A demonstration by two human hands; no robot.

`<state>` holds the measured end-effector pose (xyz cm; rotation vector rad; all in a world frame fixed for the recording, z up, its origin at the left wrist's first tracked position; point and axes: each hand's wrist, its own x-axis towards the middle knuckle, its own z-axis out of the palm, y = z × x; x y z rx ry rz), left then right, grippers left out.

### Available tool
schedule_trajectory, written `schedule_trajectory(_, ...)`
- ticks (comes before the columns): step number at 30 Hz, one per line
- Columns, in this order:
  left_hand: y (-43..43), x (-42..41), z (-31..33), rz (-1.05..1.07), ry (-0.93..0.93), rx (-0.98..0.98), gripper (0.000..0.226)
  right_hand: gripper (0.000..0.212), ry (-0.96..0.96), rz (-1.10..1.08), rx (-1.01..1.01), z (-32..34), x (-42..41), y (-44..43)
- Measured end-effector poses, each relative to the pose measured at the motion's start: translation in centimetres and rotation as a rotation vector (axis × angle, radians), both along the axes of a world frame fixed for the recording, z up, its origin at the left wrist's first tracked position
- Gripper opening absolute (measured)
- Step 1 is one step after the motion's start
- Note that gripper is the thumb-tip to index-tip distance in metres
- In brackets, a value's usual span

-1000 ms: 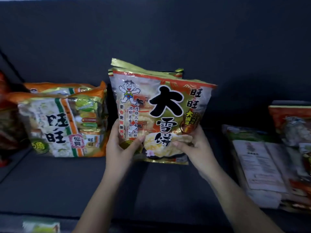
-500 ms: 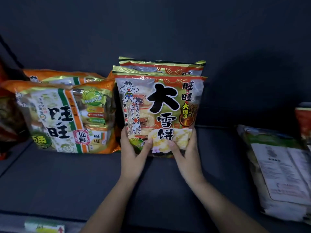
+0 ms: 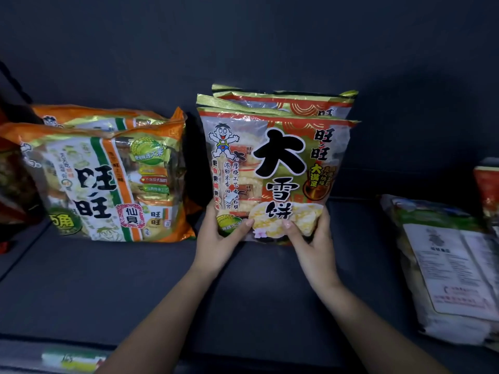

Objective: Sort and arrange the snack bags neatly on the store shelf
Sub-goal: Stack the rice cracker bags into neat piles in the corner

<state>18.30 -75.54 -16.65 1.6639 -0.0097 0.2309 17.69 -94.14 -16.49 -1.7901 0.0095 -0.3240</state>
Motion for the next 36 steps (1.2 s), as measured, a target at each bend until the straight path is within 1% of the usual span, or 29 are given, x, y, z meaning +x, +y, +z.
schedule_trajectory(3,-0.4,-0.3,0.5,-0.087,-0.024,0.144,0.06,0.051,0.036,0.023,-0.036,0.8,-0.4,-2.2)
schedule_trajectory(5,-0.7,-0.3,0.9,-0.179,-0.064,0.264,0.057,0.044,0.067,0.035,-0.047,1.3,-0.5,-3.9)
schedule_trajectory(9,-1.1,0.3,0.2,-0.309,-0.146,0.488,0.052,0.048,0.099,0.022,-0.051,1.3,-1.1,-6.0)
schedule_trajectory(12,-1.2,0.3,0.0,-0.275,-0.219,0.649,0.045,0.057,0.082,-0.013,-0.076,0.8,-1.1,-6.4)
schedule_trajectory(14,-1.5,0.0,0.3,-0.247,-0.244,0.679,0.033,0.062,0.064,-0.011,-0.08,0.7,-1.0,-6.4)
schedule_trajectory(15,-1.6,-0.2,0.6,-0.241,-0.253,0.691,0.031,0.064,0.059,-0.003,-0.071,0.6,-1.0,-6.5)
schedule_trajectory(19,-1.9,-0.4,0.8,-0.219,-0.258,0.738,0.052,0.072,0.067,-0.012,-0.039,0.6,-1.0,-6.7)
schedule_trajectory(23,-1.7,-0.6,0.3,-0.193,-0.179,0.74,0.064,0.078,0.088,-0.03,-0.024,1.3,-1.4,-6.5)
schedule_trajectory(25,-1.5,-1.1,0.2,-0.104,-0.137,0.716,0.066,0.082,0.089,-0.031,-0.026,1.5,-1.8,-6.4)
schedule_trajectory(27,-1.6,-2.3,0.4,0.044,-0.12,0.657,0.056,0.087,0.111,-0.041,-0.023,1.5,-2.4,-6.5)
schedule_trajectory(29,-2.3,-4.1,1.0,0.118,-0.183,0.623,0.036,0.082,0.121,-0.068,0.007,1.7,-3.1,-6.6)
schedule_trajectory(31,-4.2,-5.7,1.8,0.036,-0.27,0.623,0.024,0.077,0.111,-0.109,-0.019,2.1,-3.7,-6.6)
schedule_trajectory(33,-7.2,-6.4,2.6,-0.145,-0.3,0.629,0.021,0.073,0.075,-0.146,-0.047,2.8,-4.0,-6.8)
schedule_trajectory(35,-10.8,-6.4,3.1,-0.336,-0.249,0.655,0.021,0.07,0.038,-0.157,-0.14,4.3,-4.3,-7.6)
schedule_trajectory(36,-12.8,-6.3,3.5,-0.427,-0.18,0.643,0.019,0.069,0.03,-0.165,-0.24,5.2,-4.5,-8.4)
